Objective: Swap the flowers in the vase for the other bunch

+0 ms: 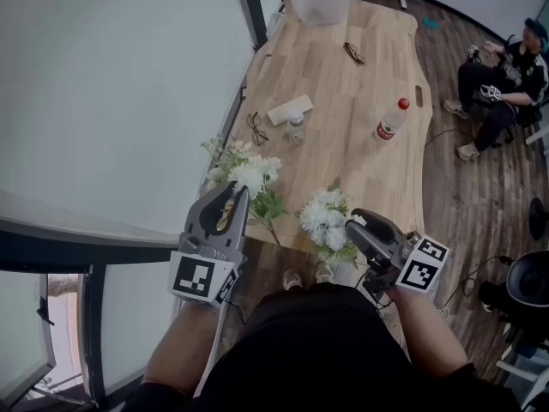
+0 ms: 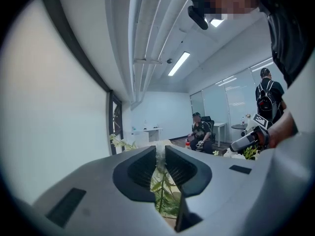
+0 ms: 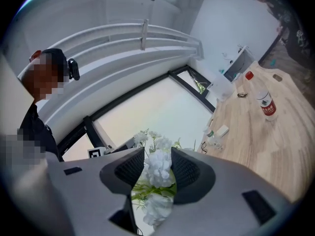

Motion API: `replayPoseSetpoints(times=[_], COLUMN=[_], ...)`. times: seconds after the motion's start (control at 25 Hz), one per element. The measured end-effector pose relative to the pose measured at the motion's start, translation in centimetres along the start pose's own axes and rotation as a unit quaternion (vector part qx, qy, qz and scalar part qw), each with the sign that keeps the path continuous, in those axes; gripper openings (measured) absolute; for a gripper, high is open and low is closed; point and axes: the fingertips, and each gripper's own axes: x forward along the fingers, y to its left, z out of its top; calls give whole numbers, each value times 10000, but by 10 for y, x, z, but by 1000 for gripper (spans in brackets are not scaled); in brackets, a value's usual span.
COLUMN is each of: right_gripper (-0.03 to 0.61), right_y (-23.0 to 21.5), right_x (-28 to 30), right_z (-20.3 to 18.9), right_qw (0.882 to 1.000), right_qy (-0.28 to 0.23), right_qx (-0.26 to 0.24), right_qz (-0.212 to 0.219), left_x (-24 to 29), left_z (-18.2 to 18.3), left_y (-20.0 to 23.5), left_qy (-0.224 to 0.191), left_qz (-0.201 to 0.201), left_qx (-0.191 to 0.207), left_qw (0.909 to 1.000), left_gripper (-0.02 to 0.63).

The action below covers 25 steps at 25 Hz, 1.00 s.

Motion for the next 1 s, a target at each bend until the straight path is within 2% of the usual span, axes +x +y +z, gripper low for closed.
replayPoseSetpoints(times=[0.16,0.4,0.52,0.64,0.8,0.92,1.0], right_gripper=[203,209,209,208,206,147,56], right_y=[0,7,17,25,28,24,24], right_x=[-5,-10,-18,-28,-34,-44,-51], right_z=[-4,30,49,68,88,100,107], right_qw=[9990,9942,9838,9672,9534,9459,9419], right_qy=[193,-56,-122,-189,-156,-181,-217], right_qx=[-328,-946,-1603,-2267,-2714,-2855,-2931], right_qz=[-230,-513,-794,-1130,-1309,-1532,-1624], left_x=[-4,-2,-3,-4,-2,-3,-3], left_z=[0,10,14,22,32,37,39], left_y=[0,7,9,10,11,12,11], left_qy=[-39,-200,-255,-336,-471,-530,-540], left_qz=[12,59,135,166,177,217,233], left_qx=[-71,-25,4,72,-31,-74,-95], left_qw=[10000,9998,9996,9993,9987,9983,9982], left_gripper=[57,57,58,57,58,57,57])
